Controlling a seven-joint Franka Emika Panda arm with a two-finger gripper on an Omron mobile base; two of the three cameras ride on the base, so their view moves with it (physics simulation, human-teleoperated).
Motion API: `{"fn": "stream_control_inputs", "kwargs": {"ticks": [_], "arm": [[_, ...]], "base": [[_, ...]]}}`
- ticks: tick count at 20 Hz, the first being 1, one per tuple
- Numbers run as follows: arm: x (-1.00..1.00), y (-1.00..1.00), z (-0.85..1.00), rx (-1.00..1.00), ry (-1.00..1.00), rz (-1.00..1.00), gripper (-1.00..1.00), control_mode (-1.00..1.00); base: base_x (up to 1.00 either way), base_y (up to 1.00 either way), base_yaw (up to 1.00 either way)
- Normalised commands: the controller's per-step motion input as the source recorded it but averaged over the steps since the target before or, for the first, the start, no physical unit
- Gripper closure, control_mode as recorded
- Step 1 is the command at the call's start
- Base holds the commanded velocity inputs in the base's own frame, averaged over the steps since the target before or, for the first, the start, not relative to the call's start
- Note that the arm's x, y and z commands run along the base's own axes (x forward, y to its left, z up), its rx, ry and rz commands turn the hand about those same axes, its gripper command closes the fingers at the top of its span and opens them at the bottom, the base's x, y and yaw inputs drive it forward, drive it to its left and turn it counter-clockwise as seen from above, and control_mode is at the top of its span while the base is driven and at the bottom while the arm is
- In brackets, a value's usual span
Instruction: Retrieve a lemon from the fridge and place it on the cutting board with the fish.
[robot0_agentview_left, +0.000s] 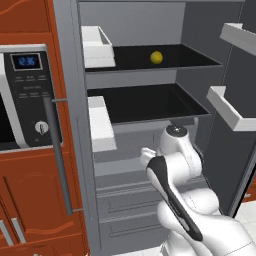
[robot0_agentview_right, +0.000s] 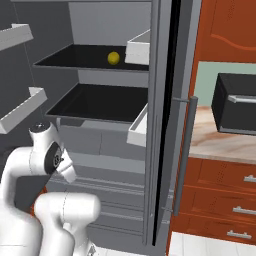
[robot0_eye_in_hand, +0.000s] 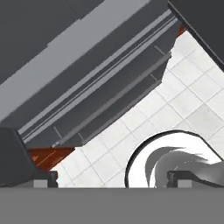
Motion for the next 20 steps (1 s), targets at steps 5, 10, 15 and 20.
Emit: {"fn": "stream_control_inputs", "kwargs": {"ticks": [5,10,15,20], "arm": [[-0.36,-0.20,1.00,-0.21,-0.02,0.46,-1.00,-1.00],[-0.24,0.00,1.00,-0.19,0.14,0.37,-1.00,-1.00],[-0.27,0.00,0.74,-0.03,0.07,0.25,-1.00,-1.00],[-0.01,-0.23,0.24,-0.06,0.05,0.30,-1.00,-1.00]], "base": [[0.00,0.00,0.00],[0.00,0.00,0.00],[0.00,0.00,0.00],[0.00,0.00,0.00]]}}
